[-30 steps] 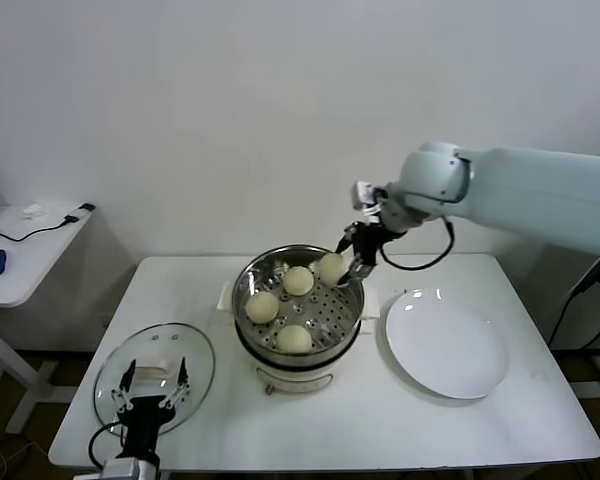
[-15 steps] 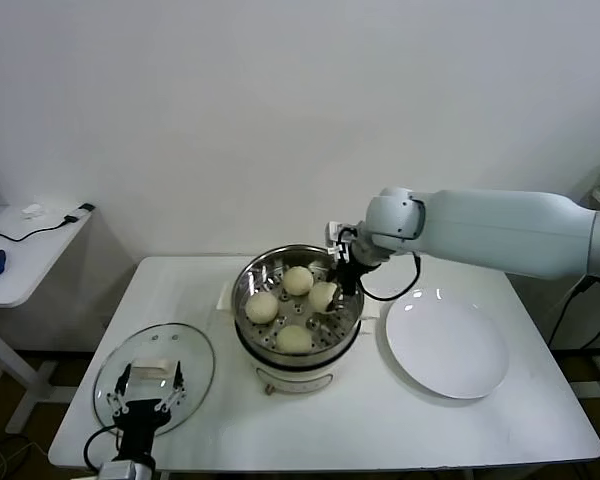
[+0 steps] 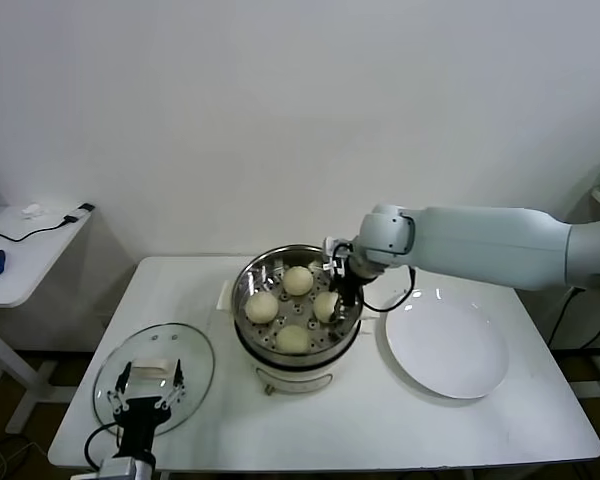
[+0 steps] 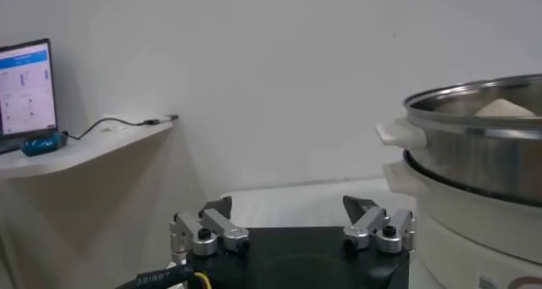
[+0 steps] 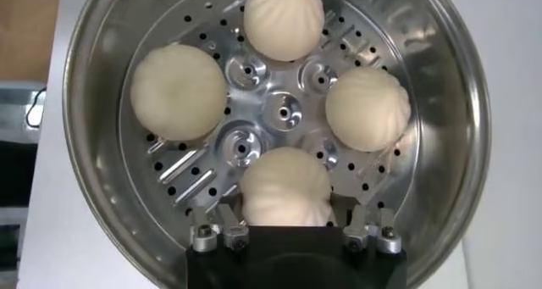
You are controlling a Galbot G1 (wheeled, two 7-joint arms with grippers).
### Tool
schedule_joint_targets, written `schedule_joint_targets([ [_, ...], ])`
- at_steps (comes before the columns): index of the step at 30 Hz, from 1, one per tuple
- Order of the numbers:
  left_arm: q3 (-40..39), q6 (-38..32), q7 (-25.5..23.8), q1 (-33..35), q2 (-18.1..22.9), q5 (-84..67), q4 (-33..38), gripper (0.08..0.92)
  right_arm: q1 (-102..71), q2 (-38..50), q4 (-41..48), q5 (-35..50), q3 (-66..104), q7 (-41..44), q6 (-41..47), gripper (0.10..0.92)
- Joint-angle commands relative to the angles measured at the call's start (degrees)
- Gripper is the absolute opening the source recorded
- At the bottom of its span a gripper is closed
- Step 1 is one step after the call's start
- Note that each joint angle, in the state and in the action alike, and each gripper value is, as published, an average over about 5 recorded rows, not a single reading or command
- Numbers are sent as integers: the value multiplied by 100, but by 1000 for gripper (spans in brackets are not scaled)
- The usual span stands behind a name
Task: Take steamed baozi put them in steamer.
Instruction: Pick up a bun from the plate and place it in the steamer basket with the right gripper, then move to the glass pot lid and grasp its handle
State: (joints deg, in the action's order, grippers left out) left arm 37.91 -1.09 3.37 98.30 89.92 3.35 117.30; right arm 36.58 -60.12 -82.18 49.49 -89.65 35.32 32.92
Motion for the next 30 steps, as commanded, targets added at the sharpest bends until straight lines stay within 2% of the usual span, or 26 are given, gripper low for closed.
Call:
schedule_joint_targets([
  [1, 3, 4, -3, 0, -5, -2, -1, 823, -104, -39, 51, -47, 39, -27, 31, 782],
  [4, 4, 7, -4, 3, -4, -3, 11, 823, -30, 0, 80, -54, 170, 100, -48, 816],
  [11, 0, 36, -2, 17, -3, -24, 69, 823, 387, 325, 291, 129, 747, 637, -534, 823],
  [16, -13, 52, -2, 26, -10, -135, 134, 823, 184, 917, 376, 713, 1822, 465, -512, 823],
  [20, -19, 80, -9, 35, -30, -201, 186, 823, -103, 1498, 362, 741, 2570, 427, -642, 823],
  [22, -19, 101, -17, 37, -46, -216, 209, 823, -408, 1795, 384, 752, 2954, 136, -772, 823],
  [27, -4, 137, -29, 18, -85, -264, 244, 823, -2086, 2333, 599, 657, 4922, -1785, -1607, 823],
  [30, -1, 102, -32, -26, -120, -294, 196, 823, -3407, 2617, 464, 333, 6295, -2585, -2014, 823],
])
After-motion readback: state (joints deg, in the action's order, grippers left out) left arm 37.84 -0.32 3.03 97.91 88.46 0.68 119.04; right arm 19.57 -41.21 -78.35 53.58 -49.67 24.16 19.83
